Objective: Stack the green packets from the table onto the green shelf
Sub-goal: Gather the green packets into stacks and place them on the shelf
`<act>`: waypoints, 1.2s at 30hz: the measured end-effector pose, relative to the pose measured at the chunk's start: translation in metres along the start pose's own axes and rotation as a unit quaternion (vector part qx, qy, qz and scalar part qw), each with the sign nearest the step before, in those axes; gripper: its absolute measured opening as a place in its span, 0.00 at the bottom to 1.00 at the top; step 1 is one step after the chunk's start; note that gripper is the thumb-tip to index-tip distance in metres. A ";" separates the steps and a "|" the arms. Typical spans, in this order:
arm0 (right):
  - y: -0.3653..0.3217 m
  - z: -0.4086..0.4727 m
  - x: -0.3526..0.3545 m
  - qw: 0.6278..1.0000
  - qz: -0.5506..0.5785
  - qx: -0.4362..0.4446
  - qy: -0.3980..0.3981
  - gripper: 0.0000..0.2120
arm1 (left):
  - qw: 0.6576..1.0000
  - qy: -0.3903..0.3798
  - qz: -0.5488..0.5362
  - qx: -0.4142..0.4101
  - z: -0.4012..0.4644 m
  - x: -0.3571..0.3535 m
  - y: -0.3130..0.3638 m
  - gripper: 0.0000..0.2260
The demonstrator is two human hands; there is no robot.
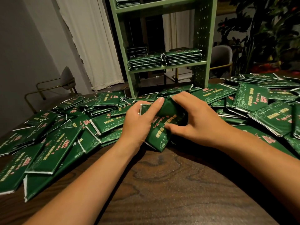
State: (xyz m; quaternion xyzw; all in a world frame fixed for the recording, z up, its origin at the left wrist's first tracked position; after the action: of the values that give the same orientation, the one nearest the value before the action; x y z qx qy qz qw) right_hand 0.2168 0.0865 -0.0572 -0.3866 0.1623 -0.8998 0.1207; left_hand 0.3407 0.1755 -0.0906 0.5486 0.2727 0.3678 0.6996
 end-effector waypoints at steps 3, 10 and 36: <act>0.002 0.002 0.004 1.000 -0.006 -0.012 0.011 0.25 | 0.998 0.029 0.048 -0.008 0.003 0.005 -0.002 0.09; 0.005 -0.001 -0.001 0.997 -0.034 -0.054 -0.046 0.46 | 0.997 -0.003 0.045 -0.057 0.001 -0.001 0.004 0.08; -0.001 -0.008 -0.018 0.994 -0.004 -0.047 -0.102 0.25 | 0.994 0.050 0.042 -0.083 0.004 0.008 0.002 0.09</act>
State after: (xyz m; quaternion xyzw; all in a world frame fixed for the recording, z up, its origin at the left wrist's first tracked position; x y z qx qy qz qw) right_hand 0.2225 0.0953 -0.0735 -0.4826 0.1902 -0.8472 0.1149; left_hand 0.3480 0.1804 -0.0879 0.4807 0.2523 0.4452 0.7121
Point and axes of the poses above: each hand's wrist, its own z-axis towards the middle knuckle, its own x-axis out of the back of the hand, y = z × x, the point moved 9 cm from there along z, towards the middle knuckle, and after that the axes turned 4 degrees about y, right-handed, at the moved point
